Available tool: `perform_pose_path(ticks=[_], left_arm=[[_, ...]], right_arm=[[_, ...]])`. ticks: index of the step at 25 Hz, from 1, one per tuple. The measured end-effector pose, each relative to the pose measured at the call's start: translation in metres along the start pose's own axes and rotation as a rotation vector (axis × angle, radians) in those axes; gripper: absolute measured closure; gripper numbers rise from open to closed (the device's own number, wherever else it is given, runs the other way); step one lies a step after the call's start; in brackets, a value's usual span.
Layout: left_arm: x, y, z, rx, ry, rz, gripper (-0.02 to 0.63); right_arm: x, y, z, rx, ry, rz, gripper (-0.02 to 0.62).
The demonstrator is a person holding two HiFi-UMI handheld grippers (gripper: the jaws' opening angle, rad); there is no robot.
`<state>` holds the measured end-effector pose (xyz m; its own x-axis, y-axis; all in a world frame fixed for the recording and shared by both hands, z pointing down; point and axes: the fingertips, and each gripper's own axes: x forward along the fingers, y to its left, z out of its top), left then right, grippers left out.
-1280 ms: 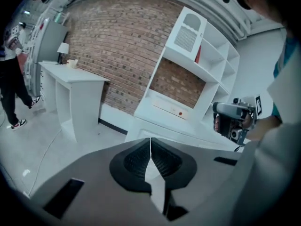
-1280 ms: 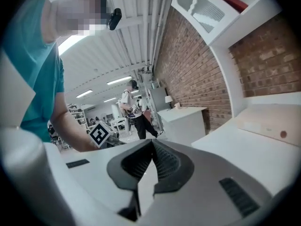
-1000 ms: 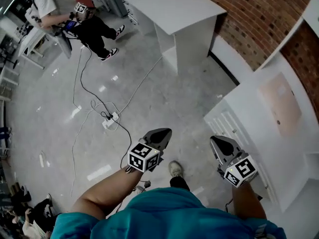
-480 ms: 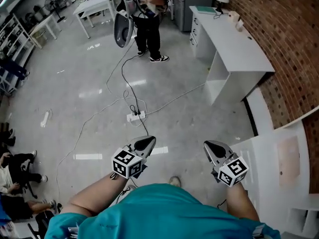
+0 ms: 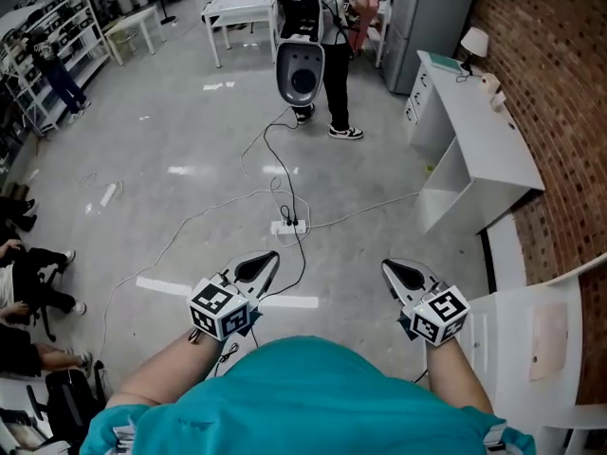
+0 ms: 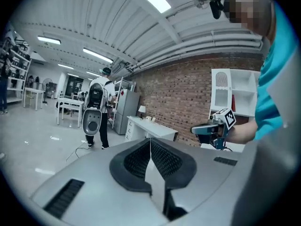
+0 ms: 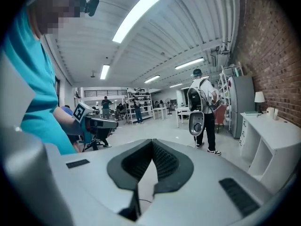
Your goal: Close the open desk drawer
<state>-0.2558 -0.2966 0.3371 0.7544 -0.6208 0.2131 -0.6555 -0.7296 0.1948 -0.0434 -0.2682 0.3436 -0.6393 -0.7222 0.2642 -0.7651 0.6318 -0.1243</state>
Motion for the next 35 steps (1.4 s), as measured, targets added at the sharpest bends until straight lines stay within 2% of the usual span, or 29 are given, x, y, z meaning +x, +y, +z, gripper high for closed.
perform_pose_path(ticks=[7,17,22,35], left_arm=[[-0.075,0.028,0.022,-0.018,-0.091,0.041,0.589],[-0.148,0.05,0.049,-0.027,-0.196,0.075,0.591],[-0.154,0.049,0.054,-0.057,-0.226,0.073,0.591],[-0.138,0.03,0.064,-0.042,-0.216,0.019,0.591]], right_arm=[[0.043,0.06,0.044,-0.063,-0.014,0.068,0.574],[0.069,0.114,0.086,-0.086,-0.057,0.096,0.574],[0.07,0.128,0.093,-0.098,-0.064,0.111,0.574],[0.06,0.116,0.09,-0.073,-0.059,0.107,0.574]])
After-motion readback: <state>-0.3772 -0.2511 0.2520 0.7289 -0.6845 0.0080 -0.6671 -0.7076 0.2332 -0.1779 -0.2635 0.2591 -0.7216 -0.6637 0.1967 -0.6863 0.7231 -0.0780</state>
